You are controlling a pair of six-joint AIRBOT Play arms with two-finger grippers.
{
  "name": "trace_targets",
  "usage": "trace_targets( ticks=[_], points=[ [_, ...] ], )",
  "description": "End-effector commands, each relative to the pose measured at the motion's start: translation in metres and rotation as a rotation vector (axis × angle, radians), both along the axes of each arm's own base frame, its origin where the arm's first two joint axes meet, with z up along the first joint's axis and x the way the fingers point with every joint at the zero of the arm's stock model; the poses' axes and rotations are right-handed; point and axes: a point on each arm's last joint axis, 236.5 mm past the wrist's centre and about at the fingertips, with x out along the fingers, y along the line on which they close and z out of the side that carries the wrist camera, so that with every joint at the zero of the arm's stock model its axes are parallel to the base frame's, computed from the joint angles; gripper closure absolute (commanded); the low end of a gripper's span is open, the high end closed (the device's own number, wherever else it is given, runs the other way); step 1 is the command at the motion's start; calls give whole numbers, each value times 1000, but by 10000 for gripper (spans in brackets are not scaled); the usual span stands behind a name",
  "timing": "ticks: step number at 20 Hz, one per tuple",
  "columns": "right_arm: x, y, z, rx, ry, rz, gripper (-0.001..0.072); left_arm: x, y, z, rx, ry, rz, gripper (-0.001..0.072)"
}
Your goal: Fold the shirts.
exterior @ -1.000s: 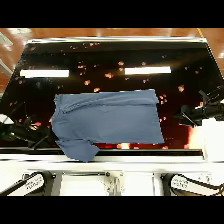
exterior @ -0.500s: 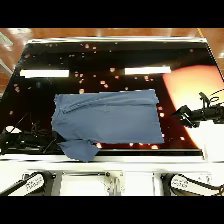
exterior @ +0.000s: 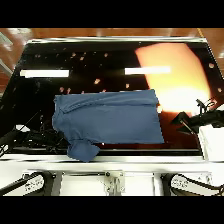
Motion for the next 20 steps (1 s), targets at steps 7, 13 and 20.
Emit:
trace_targets(
  ticks=[7,13,20],
  points=[
    [-33,40,-51,-11,72,49,89,-10,-10,12,-52,-14,-82,667],
    [-42,75,-66,-3,124,176,109,-1,-7,15,-41,-46,-86,667],
    [1,79,-26,-32,-72,225,643,68,11,61,7,-285,-163,667]
  ],
)
